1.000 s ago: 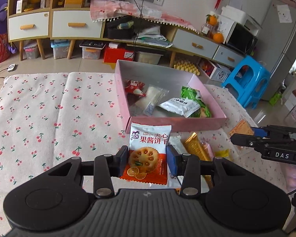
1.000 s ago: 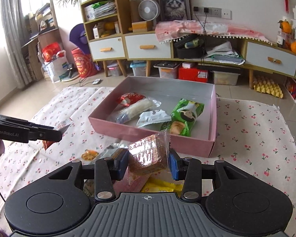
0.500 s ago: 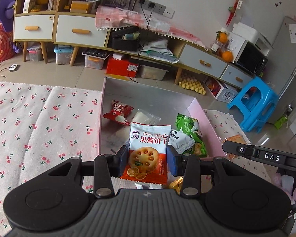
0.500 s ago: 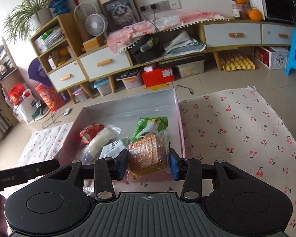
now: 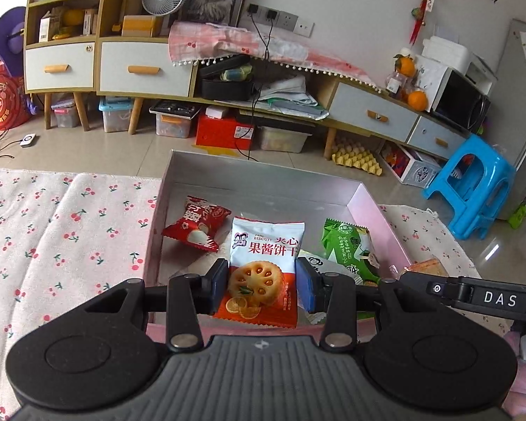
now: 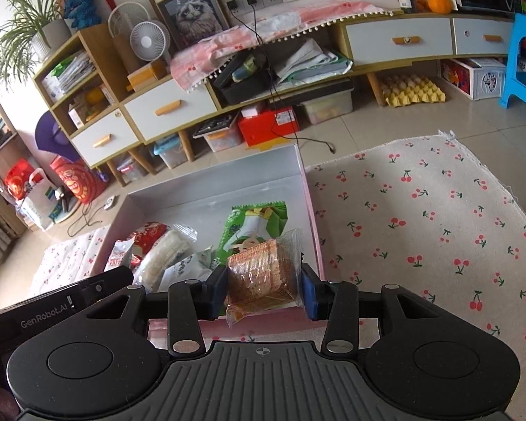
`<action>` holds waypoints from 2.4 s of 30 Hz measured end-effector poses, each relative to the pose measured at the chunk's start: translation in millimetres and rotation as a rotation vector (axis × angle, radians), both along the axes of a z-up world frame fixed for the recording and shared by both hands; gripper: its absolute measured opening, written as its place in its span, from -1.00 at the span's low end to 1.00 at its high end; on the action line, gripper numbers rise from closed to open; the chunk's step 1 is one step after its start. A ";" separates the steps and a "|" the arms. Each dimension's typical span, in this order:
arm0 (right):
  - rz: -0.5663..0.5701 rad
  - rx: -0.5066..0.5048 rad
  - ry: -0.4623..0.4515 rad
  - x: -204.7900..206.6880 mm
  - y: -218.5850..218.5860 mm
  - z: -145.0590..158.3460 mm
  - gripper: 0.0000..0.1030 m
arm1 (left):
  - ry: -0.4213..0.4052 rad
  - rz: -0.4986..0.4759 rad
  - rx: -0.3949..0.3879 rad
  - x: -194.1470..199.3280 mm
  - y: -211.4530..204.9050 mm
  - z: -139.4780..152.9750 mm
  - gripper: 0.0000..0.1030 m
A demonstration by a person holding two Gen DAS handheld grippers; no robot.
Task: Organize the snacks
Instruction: 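Carry both packets into the pink box and open both tools, then move both tools back over the remaining snacks, then grasp the white wrapped bar with the left tool while the right tool grasps the yellow chip bag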
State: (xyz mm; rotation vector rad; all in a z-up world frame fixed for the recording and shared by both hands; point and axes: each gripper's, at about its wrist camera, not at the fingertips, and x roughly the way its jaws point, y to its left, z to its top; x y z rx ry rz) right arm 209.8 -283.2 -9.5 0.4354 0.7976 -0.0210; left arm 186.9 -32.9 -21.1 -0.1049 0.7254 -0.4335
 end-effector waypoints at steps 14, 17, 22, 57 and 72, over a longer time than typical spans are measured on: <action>-0.011 0.045 -0.013 -1.3 -4.3 5.9 0.24 | -0.016 0.009 0.049 -7.0 -3.1 1.6 0.33; -0.002 0.023 -0.009 -3.2 -3.1 9.1 0.34 | -0.013 0.008 0.057 -10.9 -1.3 5.6 0.41; 0.014 0.004 -0.022 -9.7 -2.6 18.4 0.39 | -0.025 -0.002 0.082 -22.7 2.6 15.2 0.55; 0.315 -0.182 0.060 -96.9 60.8 42.0 0.69 | 0.000 -0.063 0.257 -92.9 63.6 14.5 0.97; 0.336 -0.244 0.127 -96.5 78.2 18.0 0.70 | 0.034 -0.046 0.289 -92.7 76.6 -5.3 0.94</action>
